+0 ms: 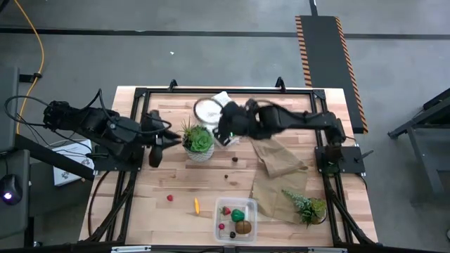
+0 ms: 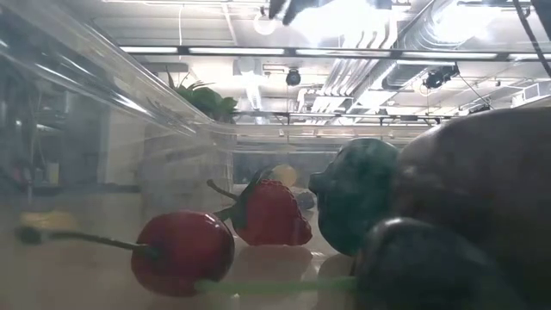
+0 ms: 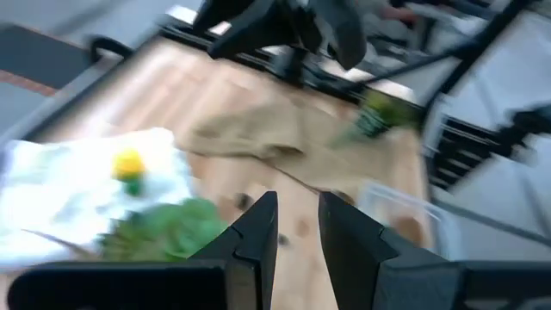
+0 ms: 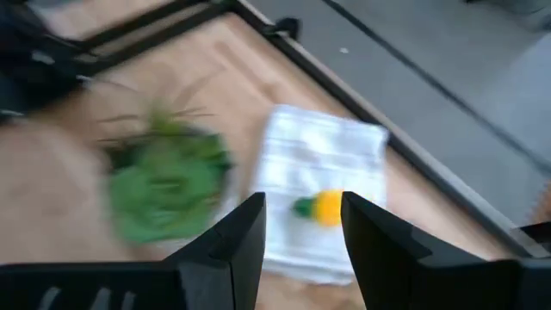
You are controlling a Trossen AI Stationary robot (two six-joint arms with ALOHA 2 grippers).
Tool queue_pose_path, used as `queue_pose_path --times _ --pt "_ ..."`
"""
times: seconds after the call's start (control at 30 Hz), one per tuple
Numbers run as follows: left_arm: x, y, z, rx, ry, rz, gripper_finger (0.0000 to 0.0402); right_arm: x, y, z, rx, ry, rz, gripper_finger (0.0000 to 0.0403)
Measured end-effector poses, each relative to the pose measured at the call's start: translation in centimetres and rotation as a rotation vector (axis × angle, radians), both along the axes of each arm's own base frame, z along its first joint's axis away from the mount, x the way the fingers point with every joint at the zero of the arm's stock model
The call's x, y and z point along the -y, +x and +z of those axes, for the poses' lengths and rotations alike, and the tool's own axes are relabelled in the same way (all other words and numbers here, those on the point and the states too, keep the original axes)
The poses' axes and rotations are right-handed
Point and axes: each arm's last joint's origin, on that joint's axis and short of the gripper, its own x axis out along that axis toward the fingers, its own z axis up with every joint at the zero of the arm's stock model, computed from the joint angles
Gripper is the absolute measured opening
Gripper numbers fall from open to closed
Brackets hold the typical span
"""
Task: Pick and placing Produce into tupperware
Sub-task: Put the yellow pineapple into the transparent bin
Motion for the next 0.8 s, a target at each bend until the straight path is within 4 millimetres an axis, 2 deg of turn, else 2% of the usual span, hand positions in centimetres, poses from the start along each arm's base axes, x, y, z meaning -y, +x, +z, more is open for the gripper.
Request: queue_pose_path --times 0.23,0.47,0.67,0.8 --pt "-3.3 0.2 0.0 -0.011 0.007 0.164 0.0076 7.8 -0.1 0.2 -0.089 -0.046 0.005 0.0144" --pt "-7.7 -0.4 0.2 0.005 -0.011 0.347 0.0076 15.3 -0.8 0.8 -0.012 0.011 0.089 0.0144" --pt "-10.0 -1.0 0.3 0.035 -0.074 0.378 0.0076 20.1 -2.4 1.1 0.062 0.066 0.07 0.0144" --pt "-11.1 -1.0 0.2 0.024 -0.046 0.409 0.0076 21.9 -3.4 1.0 0.072 0.098 0.045 0.0144"
